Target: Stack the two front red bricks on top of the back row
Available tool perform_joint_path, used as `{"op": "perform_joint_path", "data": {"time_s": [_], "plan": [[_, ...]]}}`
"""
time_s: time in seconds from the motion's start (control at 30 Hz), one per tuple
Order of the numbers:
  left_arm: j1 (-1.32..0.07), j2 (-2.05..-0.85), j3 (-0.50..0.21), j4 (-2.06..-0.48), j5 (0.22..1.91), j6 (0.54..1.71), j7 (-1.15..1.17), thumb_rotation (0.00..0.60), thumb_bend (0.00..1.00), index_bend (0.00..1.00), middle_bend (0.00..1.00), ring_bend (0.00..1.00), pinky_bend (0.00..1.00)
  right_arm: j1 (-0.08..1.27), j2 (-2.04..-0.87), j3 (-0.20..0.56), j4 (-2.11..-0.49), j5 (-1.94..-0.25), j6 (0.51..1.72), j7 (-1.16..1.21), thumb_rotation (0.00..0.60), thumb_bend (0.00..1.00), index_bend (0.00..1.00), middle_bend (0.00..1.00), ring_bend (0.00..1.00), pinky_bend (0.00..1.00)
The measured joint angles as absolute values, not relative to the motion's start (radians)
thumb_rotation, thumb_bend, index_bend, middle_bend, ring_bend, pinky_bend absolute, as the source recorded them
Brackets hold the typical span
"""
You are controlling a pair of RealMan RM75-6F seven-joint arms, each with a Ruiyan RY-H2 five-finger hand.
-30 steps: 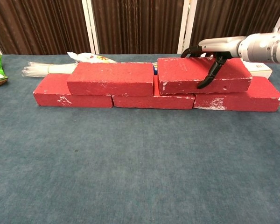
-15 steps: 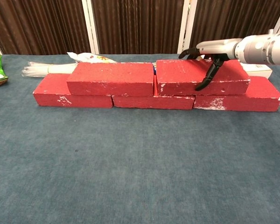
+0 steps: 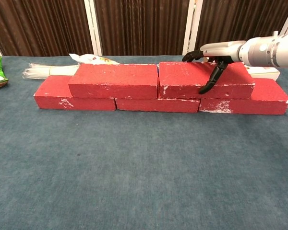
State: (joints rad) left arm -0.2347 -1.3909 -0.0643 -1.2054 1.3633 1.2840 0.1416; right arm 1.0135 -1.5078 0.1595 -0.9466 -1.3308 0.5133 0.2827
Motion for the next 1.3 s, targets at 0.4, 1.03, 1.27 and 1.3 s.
{"op": "perform_joint_path", "data": {"time_s": [0.4,1.03,1.27,1.3], "plan": [[-0.233,-1.392,-0.066,-1.210,1.360,1.283,0.146,0.600,0.32,0.00,0.00,0.00,0.03,1.014,-1.504,0.161,-0.955,-1.318,0.502,0.275,0.600,0.08,0.00,0.11,0.02,0.34],[-0.231,-1.386,-0.066,-1.221,1.368,1.292,0.146,0.600,0.32,0.00,0.00,0.00,0.03,1.008,-1.477,0.173,-1.007,-1.294,0.504,0.258,0.600,0.03,0.00,0.00,0.00,0.21],[-0.225,-1.380,-0.063,-1.238,1.380,1.310,0.149,0.600,0.32,0.00,0.00,0.00,0.03,0.960,-1.382,0.183,-1.108,-1.307,0.596,0.275,0.600,0.03,0.00,0.00,0.00,0.14],[-0.225,-1.379,-0.062,-1.240,1.381,1.311,0.150,0.600,0.32,0.00,0.00,0.00,0.03,0.944,-1.354,0.183,-1.127,-1.311,0.620,0.278,0.600,0.03,0.00,0.00,0.00,0.14]]}}
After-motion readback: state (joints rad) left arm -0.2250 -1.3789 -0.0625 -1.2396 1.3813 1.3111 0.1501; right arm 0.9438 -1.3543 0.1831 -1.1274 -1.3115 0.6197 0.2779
